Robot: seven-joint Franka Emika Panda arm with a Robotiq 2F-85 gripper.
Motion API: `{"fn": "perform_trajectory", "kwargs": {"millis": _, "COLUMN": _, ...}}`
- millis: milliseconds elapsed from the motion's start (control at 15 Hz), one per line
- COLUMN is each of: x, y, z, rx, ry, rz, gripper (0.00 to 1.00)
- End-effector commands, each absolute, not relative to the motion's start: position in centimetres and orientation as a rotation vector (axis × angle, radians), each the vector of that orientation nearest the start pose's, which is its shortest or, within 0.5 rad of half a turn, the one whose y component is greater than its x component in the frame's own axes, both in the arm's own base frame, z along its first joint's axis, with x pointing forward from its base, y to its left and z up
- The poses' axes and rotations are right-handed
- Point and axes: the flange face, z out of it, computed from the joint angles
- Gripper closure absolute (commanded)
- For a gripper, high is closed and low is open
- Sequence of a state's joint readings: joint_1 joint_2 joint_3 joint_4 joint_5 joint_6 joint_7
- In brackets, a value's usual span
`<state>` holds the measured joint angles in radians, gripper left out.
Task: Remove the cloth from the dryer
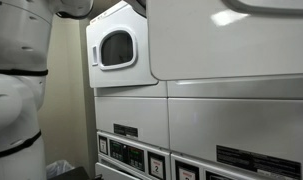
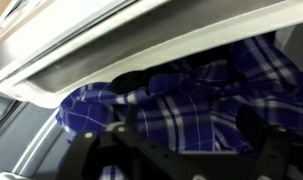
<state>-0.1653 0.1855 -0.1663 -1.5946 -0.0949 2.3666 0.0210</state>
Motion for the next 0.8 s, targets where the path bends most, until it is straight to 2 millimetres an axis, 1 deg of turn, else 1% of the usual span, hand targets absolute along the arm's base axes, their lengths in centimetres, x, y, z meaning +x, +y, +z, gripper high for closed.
{"fn": "perform_trajectory", "kwargs": {"millis": 0, "x": 63.1, "y": -20.9, "z": 59.2, "rx": -3.175, "ry": 0.468, "rz": -0.931, "gripper": 0.00}}
{"fn": "perform_trajectory", "kwargs": {"millis": 467, "x": 63.2, "y": -21.0, "z": 59.0, "rx": -3.173, "ry": 0.484, "rz": -0.937, "gripper": 0.00}}
{"fn": "perform_trajectory", "kwargs": {"millis": 600, "x": 63.4, "y": -22.1, "z": 58.5, "rx": -3.194, "ry": 0.512, "rz": -0.936, "gripper": 0.00}}
{"fn": "perform_trajectory", "kwargs": {"millis": 733, "x": 63.6, "y": -23.8, "z": 58.1, "rx": -3.209, "ry": 0.525, "rz": -0.947, "gripper": 0.00}}
